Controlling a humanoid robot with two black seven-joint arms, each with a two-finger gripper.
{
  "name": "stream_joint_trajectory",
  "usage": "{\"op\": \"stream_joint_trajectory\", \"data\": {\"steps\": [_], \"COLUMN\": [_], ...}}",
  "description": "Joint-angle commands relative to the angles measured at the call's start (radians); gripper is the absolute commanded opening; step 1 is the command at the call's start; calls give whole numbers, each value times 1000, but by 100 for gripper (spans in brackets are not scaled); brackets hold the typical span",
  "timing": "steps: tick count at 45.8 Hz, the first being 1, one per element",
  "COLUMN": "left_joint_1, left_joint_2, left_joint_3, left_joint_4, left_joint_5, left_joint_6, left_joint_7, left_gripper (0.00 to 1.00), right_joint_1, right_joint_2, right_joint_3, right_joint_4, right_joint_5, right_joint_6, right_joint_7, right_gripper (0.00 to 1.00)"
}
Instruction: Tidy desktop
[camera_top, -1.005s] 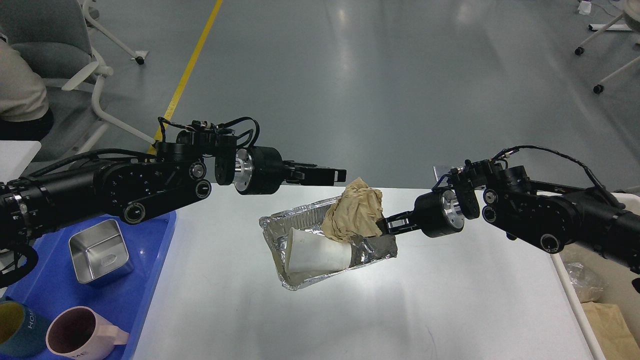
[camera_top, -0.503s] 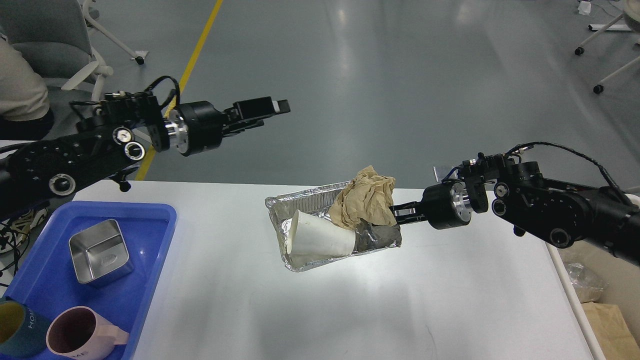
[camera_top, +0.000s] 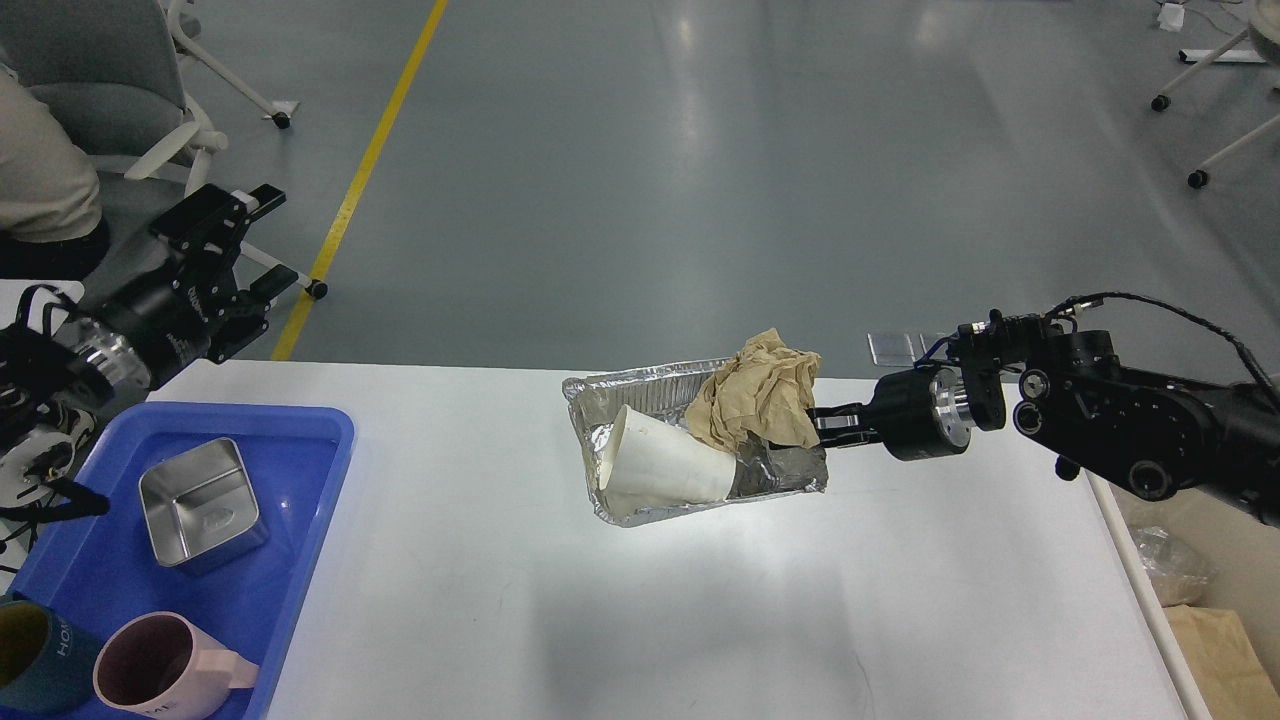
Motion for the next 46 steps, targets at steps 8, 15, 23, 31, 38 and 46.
{"op": "stream_joint_trajectory", "data": {"steps": [8, 15, 23, 31, 38, 46], "left_joint_1": [354, 480, 596, 655, 661, 661], "left_joint_2": [-34, -69, -138, -213, -265, -301], "left_joint_3": [-394, -558, -745, -817, -819, -822], "left_joint_4": [-101, -106, -152, -215, -218, -219], "left_joint_5": [-53, -127, -215, -216, -216, -216], "left_joint_6": [1, -13, -43, -53, -44, -40], "left_joint_7": [1, -2, 0, -2, -2, -8], "left_gripper": [96, 96, 96, 96, 96, 96], "right_joint_1": [-6, -6, -6, -14, -35, -51], "right_joint_2": [-34, -35, -44, -81, -109, -147], "right_joint_3": [4, 6, 8, 4, 6, 4], "right_joint_4": [2, 6, 5, 5, 0, 3], "right_joint_5": [12, 15, 15, 68, 82, 144], "right_joint_6": [-2, -19, -22, -25, -32, -57], "right_joint_7": [0, -2, -2, -2, -2, -5], "right_gripper": [0, 0, 0, 0, 0, 0]}}
